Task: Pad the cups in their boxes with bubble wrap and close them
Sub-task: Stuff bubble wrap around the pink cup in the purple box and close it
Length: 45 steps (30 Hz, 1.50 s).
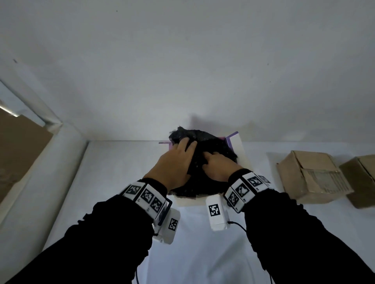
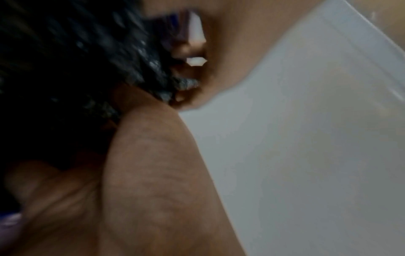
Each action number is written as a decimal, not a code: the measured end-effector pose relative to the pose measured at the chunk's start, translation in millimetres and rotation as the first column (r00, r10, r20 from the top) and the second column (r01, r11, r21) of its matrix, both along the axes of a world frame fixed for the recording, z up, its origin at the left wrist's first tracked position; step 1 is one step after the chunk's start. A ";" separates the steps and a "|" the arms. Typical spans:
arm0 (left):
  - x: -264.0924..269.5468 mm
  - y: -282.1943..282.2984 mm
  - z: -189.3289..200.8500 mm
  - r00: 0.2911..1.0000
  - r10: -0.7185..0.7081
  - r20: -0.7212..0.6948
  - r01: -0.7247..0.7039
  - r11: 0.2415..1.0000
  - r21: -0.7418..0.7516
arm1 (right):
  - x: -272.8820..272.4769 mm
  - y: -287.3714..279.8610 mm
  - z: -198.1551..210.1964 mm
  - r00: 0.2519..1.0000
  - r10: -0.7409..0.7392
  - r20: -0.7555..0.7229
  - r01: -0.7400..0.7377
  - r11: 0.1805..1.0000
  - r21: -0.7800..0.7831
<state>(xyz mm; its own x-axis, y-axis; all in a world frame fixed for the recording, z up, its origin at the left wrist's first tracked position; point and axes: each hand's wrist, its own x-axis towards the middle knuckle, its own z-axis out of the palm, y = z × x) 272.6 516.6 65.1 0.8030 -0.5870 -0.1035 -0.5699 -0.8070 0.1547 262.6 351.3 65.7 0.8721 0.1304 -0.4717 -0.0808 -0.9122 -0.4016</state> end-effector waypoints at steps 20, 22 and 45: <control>14.7 -13.3 -20.6 0.995 -0.089 0.055 0.057 0.903 0.425 | 22.1 1.4 -28.0 0.998 -0.053 -0.036 0.050 0.997 -0.063; 14.6 -11.4 -14.8 0.995 -0.094 0.044 0.068 0.910 0.409 | 21.4 -1.1 -20.0 0.999 -0.010 -0.044 0.008 0.999 -0.040; -1.1 -7.9 -3.3 0.991 -0.066 0.113 0.014 0.913 0.408 | -31.6 -5.5 0.1 0.910 0.306 0.279 -0.181 0.900 -0.396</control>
